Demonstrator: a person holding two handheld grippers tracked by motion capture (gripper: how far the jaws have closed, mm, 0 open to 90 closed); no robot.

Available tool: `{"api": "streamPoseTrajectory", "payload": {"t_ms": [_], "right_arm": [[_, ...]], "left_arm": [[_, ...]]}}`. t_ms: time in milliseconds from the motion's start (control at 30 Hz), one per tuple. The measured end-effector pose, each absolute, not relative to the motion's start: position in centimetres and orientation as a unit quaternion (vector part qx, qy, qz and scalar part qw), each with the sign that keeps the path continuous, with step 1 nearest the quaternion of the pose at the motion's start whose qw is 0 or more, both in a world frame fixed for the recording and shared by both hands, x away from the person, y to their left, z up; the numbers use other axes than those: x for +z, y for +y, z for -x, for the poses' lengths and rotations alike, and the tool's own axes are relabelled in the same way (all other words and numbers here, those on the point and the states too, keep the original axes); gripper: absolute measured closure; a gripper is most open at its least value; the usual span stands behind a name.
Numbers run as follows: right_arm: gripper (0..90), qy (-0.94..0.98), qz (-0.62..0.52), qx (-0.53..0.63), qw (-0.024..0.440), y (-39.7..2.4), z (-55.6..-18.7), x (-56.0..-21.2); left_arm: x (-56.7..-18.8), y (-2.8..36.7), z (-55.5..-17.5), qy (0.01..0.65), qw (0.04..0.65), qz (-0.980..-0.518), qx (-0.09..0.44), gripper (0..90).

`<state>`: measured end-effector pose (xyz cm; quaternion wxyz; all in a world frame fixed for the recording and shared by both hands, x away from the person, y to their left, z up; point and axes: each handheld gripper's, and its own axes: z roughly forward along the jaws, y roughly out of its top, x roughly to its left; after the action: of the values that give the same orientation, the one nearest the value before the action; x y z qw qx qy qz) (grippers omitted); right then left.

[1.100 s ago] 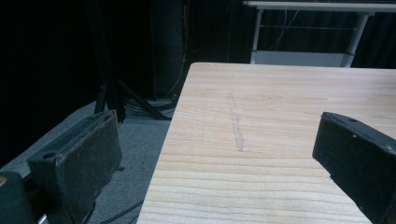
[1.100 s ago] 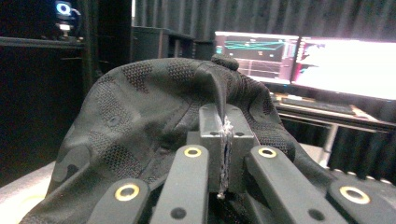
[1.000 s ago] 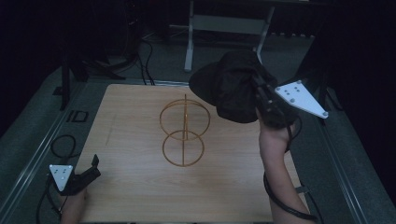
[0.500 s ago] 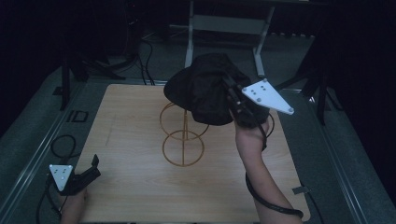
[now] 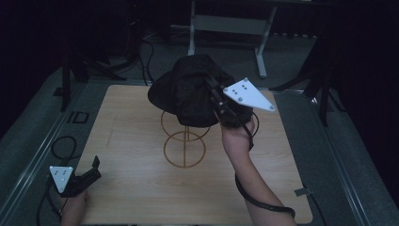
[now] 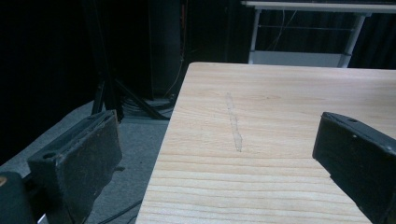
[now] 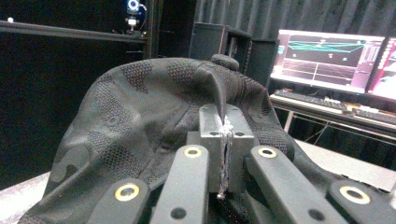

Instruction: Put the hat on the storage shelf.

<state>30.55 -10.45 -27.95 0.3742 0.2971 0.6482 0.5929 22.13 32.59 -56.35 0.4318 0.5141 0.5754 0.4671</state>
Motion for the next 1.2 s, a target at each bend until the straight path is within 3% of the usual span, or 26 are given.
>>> {"api": "streamPoseTrajectory", "payload": {"t_ms": [1200], "right_arm": [[88.5,0.708,-0.324,0.551,0.3,-9.5,-33.9,-36.2]], "left_arm": [[-56.4,32.5,-22.2,0.571,0.432,-0.517,0.469,1.8]]}}
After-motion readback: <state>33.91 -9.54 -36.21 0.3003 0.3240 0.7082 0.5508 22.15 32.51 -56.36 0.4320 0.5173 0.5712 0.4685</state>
